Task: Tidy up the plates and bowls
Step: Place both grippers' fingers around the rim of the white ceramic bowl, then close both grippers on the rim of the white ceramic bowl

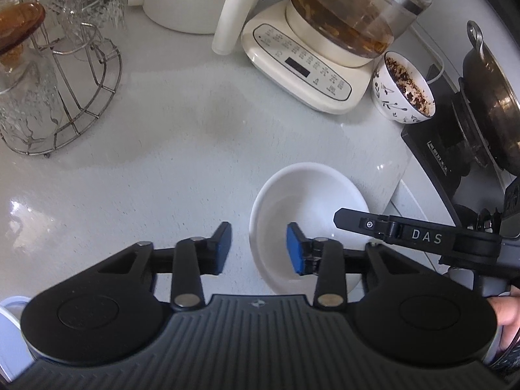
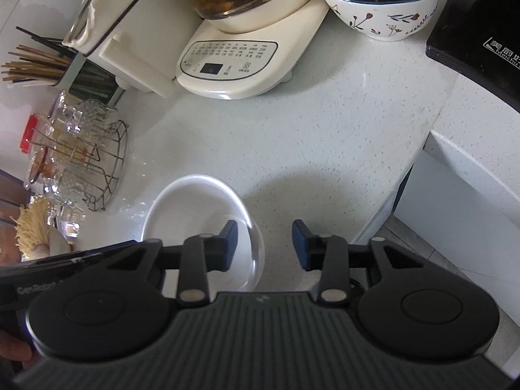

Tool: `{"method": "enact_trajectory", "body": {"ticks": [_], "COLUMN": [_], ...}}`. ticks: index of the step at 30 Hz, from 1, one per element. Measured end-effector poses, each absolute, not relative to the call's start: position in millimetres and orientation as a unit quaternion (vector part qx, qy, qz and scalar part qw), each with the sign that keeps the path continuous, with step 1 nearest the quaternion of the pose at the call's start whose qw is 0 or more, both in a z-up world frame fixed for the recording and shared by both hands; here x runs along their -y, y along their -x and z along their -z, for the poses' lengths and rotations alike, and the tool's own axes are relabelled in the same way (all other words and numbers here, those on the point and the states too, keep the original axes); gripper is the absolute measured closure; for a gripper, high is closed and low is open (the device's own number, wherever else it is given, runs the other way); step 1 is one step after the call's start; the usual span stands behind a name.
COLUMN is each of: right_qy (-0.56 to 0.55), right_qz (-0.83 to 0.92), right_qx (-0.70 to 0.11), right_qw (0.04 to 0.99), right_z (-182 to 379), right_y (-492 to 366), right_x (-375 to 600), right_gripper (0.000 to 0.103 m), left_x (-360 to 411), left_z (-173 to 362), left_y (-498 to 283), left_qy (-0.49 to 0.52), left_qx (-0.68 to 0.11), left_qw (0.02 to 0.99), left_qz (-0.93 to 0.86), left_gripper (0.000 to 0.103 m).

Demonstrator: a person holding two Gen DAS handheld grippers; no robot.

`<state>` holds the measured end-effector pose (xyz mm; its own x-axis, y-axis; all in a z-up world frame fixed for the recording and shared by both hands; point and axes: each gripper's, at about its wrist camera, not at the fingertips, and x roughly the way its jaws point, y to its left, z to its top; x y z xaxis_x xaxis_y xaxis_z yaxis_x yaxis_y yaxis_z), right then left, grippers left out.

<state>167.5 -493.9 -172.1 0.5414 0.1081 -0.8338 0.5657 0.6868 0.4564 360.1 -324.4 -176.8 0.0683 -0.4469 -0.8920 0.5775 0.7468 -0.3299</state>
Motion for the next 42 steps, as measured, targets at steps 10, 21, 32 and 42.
{"method": "enact_trajectory", "body": {"ticks": [10,21,32,42], "right_qy": [-0.377,-0.369,-0.343,-0.331], "right_qz": [0.139,0.124,0.107,0.072], "right_qx": [-0.469,-0.456,-0.438,-0.425], "right_qw": [0.786,0.800,0.824,0.840], "right_z": [179.0,171.1,146.0,122.5], "right_y": [-170.0,-177.7,-179.4,-188.3], "right_x": [488.6,481.8,476.6,463.9], "right_gripper": [0.085,0.092,0.092,0.092], "left_x": [320.5,299.2,278.0,247.7], "left_z": [181.4,170.7,148.1,119.8], "left_y": [-358.5,-358.6,-353.7,-350.4], "left_qy": [-0.050,-0.028,0.016,0.054], "left_qx": [-0.588,-0.574,-0.556,-0.538], "left_qw": [0.726,0.739,0.754,0.773], "left_qz": [0.352,0.351,0.349,0.331], "left_gripper": [0.092,0.094,0.094,0.094]}}
